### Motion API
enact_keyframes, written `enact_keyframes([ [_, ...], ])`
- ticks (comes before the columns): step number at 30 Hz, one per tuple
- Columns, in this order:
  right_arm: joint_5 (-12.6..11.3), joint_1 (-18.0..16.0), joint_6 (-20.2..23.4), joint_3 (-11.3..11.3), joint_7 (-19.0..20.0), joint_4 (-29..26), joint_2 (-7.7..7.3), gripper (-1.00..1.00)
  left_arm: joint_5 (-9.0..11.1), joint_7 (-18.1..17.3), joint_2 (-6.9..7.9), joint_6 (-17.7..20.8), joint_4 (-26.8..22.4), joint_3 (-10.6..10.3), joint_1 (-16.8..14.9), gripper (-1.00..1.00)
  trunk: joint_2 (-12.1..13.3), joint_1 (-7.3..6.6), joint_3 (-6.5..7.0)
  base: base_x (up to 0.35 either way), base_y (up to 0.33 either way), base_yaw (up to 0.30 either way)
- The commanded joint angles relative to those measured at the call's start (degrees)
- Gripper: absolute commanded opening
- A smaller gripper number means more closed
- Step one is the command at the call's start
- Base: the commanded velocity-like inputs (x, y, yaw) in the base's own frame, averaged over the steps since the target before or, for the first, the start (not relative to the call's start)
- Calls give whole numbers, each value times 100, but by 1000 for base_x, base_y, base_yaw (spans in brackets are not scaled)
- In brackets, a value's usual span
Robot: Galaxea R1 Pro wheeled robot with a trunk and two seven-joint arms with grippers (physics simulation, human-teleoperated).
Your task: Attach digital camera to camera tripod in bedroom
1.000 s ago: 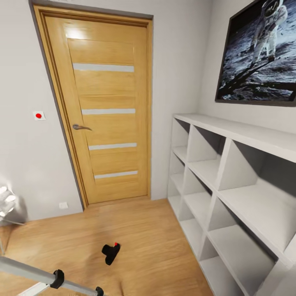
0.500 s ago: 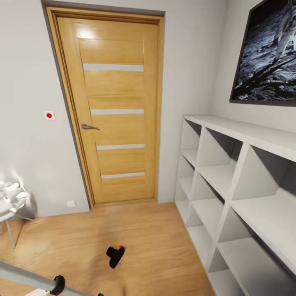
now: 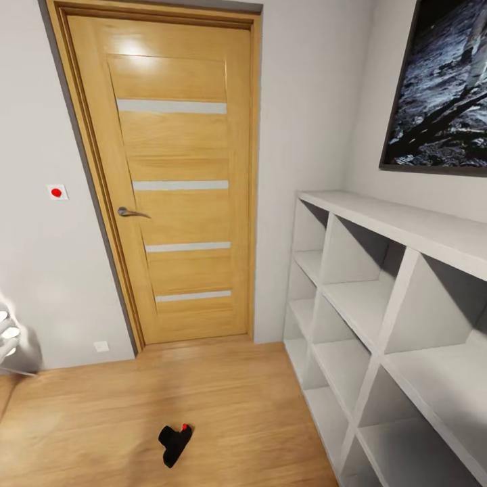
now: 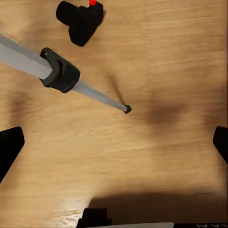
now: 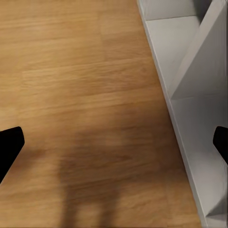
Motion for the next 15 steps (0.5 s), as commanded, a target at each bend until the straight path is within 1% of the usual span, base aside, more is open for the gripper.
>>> enact_keyframes([
  [1,4,-2,-16,0,-3,3,1,100,5,2,-1,-8,-7,2,3,100,-2,2,-5,143,-79,0],
  [3,4,-2,-16,0,-3,3,1,100,5,2,-1,-9,-7,2,4,100,-2,2,-5,94,-52,0],
  [8,3,-2,-16,0,-3,3,1,100,5,2,-1,-10,-7,2,3,100,-2,2,-5,21,-12,11],
  [11,4,-2,-16,0,-3,3,1,100,5,2,-1,-10,-7,2,2,100,-2,2,-5,6,-3,95],
  [15,4,-2,-16,0,-3,3,1,100,5,2,-1,-10,-7,2,2,100,-2,2,-5,2,-1,161],
])
